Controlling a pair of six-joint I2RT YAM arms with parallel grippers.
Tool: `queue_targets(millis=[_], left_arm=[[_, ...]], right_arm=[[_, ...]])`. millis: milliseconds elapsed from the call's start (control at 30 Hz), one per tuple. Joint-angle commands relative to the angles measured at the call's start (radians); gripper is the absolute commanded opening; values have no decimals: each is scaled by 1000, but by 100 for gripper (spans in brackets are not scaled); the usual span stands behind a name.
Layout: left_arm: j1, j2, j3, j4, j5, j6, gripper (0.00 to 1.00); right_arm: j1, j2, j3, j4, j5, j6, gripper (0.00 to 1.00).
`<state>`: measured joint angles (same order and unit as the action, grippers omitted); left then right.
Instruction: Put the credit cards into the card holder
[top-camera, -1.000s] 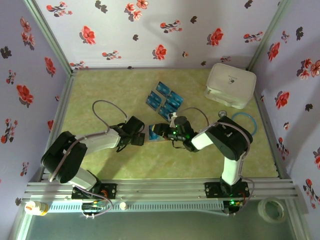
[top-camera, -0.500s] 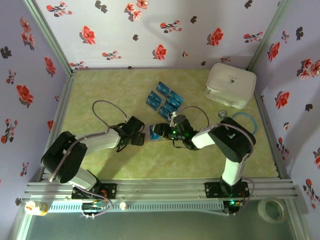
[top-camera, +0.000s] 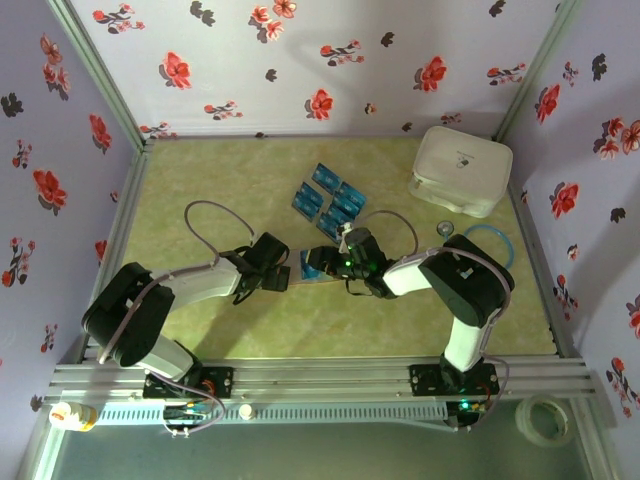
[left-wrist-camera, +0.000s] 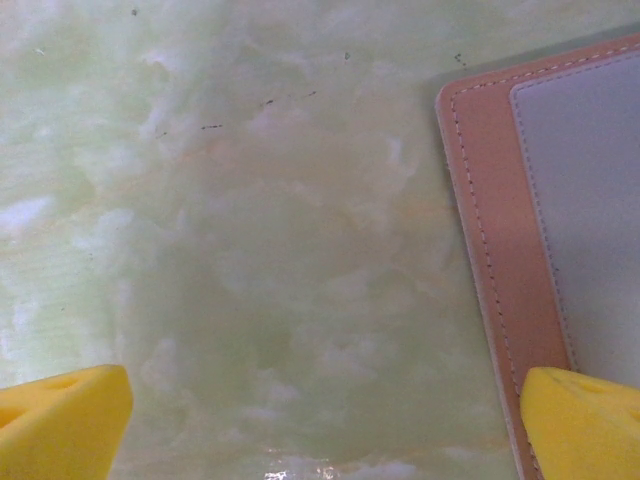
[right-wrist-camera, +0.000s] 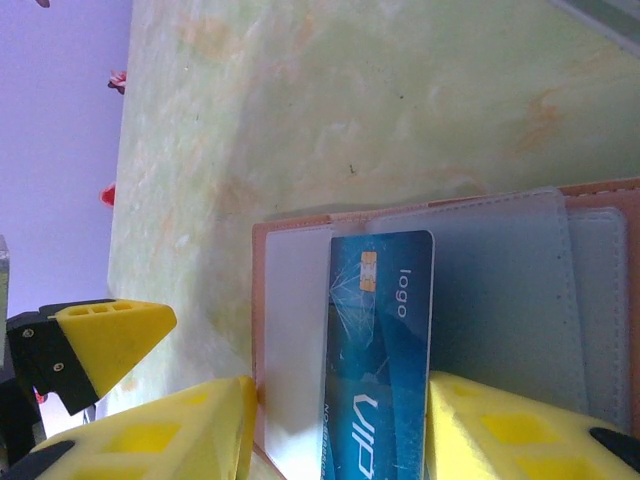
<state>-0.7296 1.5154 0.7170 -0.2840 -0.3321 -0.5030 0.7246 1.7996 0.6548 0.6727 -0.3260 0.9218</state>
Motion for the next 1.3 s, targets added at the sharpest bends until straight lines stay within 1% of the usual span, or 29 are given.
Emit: queue_targets(millis=[0, 433, 700, 800, 1033, 1200, 1267], left_arm=[[-7, -1, -22, -10, -9, -15, 100], [-7, -1, -24, -6, -10, -16, 100], [-8, 3, -27, 1, -8, -17, 100], [-7, 3, -28, 3, -8, -17, 100], [-7, 7, -35, 9, -6, -17, 100], [-7, 8, -39, 15, -6, -19, 100], [-7, 10, -39, 16, -7, -17, 100]], right_arm=[[2, 15, 8, -104, 40, -36, 49], [25, 28, 40, -151, 41, -50, 49], [44, -3, 87, -312, 89, -114, 50], [45, -25, 104, -372, 110, -144, 53], [50, -64, 154, -478, 129, -198, 68], [55, -90, 196, -527, 114, -230, 74], [55, -107, 213, -550, 111, -241, 75]])
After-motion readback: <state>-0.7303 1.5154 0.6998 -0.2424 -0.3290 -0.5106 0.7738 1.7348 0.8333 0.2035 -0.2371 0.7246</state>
